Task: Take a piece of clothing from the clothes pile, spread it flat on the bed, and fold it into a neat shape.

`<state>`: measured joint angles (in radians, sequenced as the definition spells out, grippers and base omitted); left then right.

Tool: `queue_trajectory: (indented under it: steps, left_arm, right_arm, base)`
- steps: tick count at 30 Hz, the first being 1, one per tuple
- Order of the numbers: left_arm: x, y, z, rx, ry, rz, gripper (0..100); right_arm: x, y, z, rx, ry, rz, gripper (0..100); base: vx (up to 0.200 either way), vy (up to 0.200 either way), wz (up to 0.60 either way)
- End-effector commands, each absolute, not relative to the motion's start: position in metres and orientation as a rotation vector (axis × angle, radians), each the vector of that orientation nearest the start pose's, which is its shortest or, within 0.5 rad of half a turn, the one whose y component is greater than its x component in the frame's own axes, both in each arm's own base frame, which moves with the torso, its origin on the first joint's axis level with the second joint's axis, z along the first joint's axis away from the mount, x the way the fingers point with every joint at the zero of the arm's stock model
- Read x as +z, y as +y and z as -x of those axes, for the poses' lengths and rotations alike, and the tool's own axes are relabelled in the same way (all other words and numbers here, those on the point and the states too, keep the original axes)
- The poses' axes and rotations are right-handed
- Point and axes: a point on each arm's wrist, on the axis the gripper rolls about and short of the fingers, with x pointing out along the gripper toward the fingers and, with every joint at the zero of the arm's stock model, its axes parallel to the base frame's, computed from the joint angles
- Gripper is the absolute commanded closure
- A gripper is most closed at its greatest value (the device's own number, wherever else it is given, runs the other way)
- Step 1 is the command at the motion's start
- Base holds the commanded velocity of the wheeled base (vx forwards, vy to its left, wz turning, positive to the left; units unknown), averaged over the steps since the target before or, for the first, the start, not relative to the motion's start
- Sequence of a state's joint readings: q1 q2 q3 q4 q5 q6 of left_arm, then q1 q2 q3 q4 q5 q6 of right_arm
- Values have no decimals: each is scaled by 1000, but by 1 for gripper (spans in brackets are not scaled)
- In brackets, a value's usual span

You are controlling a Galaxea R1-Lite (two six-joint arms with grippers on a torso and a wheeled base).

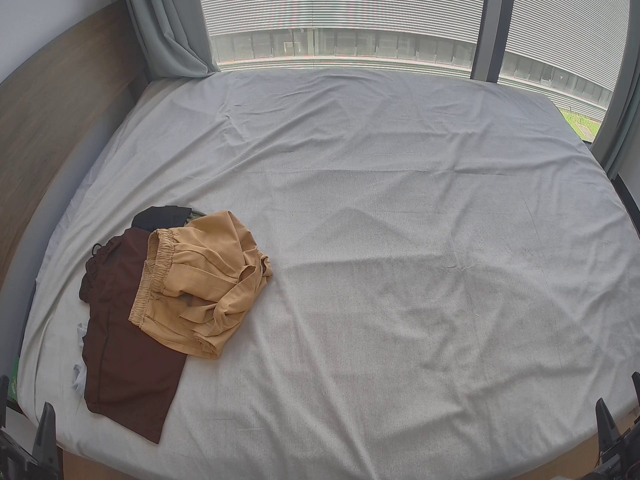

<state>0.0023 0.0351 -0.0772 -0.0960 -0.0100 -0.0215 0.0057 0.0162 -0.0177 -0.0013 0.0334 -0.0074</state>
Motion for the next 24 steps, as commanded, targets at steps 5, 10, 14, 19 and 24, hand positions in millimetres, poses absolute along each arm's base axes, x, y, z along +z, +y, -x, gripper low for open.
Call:
queue_trajectory:
  steps: [5,10,14,19,24]
  left_arm:
    - [126,-1,18,-76,-74,28,0]
    - [133,-1,10,-146,-22,35,0]
    - [142,-1,5,-164,9,89,0]
    - [157,-3,-10,-220,76,166,0]
    - [168,-7,-20,-314,115,169,0]
  right_arm:
    - [76,1,23,41,-3,8,0]
    - [76,1,23,41,-3,8,0]
    - [76,1,23,41,-3,8,0]
    - [76,1,23,41,-3,8,0]
    - [76,1,23,41,-3,8,0]
  base:
    - [0,0,0]
    - [0,0,0]
    - [0,0,0]
    - [0,0,0]
    - [0,0,0]
